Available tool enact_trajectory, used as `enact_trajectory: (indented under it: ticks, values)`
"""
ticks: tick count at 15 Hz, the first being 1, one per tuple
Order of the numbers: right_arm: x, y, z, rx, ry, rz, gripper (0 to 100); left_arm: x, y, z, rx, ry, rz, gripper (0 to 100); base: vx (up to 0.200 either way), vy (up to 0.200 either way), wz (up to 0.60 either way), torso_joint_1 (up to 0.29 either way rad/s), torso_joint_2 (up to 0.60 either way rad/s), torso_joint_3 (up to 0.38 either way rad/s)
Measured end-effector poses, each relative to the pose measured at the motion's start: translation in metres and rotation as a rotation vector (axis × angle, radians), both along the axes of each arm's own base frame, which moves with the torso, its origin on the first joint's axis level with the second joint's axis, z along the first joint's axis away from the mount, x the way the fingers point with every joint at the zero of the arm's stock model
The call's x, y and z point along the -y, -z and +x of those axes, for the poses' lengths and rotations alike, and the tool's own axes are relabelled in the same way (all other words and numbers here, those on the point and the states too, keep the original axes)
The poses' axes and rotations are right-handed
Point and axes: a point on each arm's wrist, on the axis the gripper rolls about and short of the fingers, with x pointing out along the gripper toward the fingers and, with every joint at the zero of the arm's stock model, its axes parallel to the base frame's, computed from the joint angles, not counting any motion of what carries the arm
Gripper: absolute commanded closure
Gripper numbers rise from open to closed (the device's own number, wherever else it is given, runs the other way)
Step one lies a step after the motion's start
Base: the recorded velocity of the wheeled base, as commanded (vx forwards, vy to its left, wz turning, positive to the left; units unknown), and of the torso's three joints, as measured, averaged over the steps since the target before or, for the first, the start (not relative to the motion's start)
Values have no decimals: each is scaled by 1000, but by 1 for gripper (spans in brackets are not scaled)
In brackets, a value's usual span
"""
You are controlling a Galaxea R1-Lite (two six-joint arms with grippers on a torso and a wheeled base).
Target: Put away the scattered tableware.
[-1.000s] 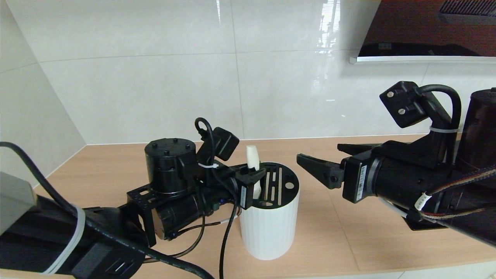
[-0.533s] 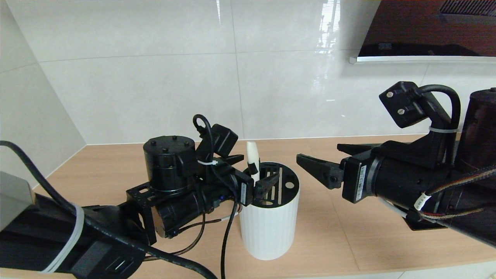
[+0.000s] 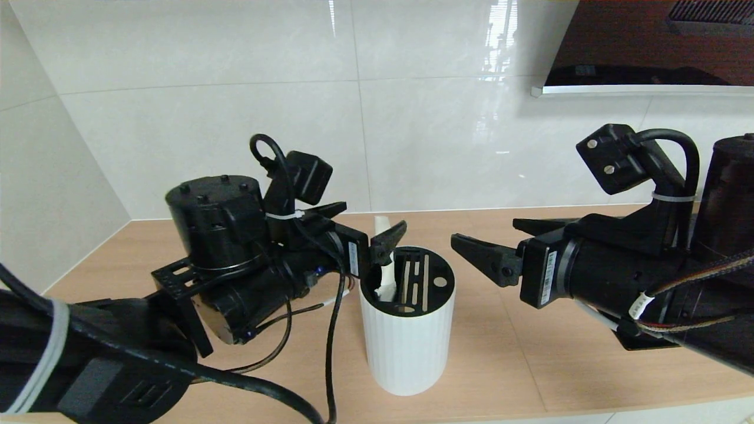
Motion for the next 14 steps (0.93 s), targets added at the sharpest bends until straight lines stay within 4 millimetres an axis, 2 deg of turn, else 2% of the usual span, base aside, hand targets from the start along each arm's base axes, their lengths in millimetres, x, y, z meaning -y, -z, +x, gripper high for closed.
enact_trajectory:
  ticks: [2, 4, 6, 8, 10, 12, 14]
  values:
    - [2, -1, 2, 2, 10, 3, 0, -10, -24, -10, 63, -12, -45, 0, 0, 0, 0, 0, 0, 0]
    - [12, -2, 11, 9, 63, 2, 0, -27, -50, -21, 136, -39, -94, 0, 0, 0, 0, 0, 0, 0]
    - [28, 4, 19, 6, 133, -25, 0, -45, -68, -36, 193, -63, -132, 0, 0, 0, 0, 0, 0, 0]
    - [53, 10, 22, -3, 218, -43, 0, -60, -79, -55, 222, -75, -150, 0, 0, 0, 0, 0, 0, 0]
    - [84, 9, 7, 18, 290, -27, 0, -79, -83, -78, 218, -88, -159, 0, 0, 0, 0, 0, 0, 0]
    - [114, 3, -23, 77, 343, 13, 0, -103, -80, -105, 200, -122, -184, 0, 0, 0, 0, 0, 0, 0]
    - [141, 4, -56, 132, 399, 15, 0, -125, -75, -135, 190, -159, -202, 0, 0, 0, 0, 0, 0, 0]
